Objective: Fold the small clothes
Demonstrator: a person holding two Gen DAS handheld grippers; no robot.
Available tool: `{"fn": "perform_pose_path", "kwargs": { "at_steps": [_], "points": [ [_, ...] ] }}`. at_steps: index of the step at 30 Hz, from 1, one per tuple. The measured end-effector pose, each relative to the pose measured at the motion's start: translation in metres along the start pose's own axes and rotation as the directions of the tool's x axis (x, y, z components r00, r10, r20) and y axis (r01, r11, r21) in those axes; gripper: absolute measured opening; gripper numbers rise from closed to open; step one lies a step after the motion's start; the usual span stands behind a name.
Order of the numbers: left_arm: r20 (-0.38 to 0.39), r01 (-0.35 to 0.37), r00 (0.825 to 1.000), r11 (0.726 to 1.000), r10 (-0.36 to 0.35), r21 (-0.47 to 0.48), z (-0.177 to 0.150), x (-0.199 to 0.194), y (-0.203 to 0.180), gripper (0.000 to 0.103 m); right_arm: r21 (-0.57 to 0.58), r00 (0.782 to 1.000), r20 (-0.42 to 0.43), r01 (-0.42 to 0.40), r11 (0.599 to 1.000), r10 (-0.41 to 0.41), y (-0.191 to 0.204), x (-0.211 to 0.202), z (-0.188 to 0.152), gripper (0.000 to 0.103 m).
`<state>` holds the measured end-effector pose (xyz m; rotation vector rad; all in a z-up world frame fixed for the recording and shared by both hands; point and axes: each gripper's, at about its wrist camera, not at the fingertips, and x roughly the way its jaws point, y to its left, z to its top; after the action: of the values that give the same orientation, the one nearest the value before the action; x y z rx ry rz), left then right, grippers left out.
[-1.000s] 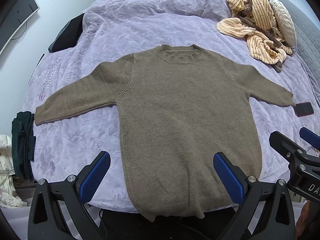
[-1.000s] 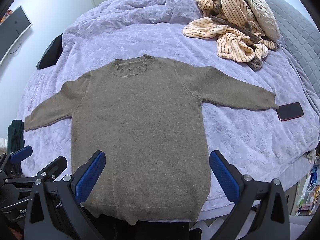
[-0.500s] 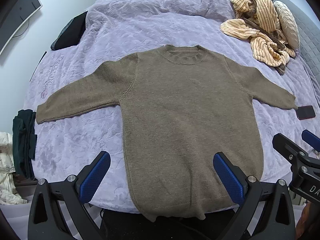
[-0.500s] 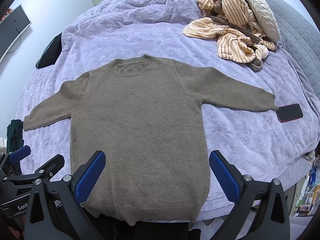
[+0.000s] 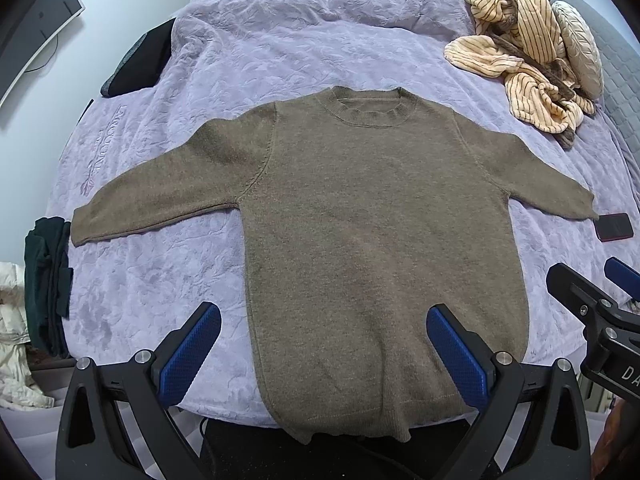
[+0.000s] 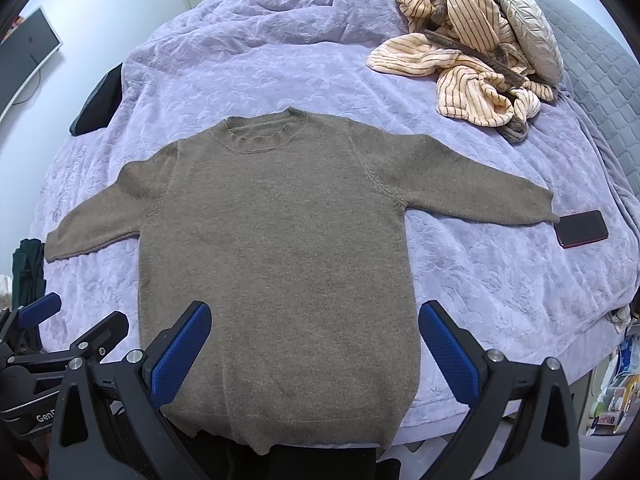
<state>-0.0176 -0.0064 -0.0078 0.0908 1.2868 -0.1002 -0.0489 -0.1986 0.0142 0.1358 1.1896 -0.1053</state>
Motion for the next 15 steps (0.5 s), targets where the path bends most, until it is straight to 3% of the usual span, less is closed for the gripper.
{"fn": "perform_pose_path", "kwargs": {
  "at_steps": [15],
  "points": [
    [-0.018,-0.011,1.000,1.000,0.011,-0.001,0.003,0.008,-0.005,0.103,0.001,1.000,-0.022,-0.003,1.000,0.003,-0.010,0.004,0.000,0.103]
  ]
}}
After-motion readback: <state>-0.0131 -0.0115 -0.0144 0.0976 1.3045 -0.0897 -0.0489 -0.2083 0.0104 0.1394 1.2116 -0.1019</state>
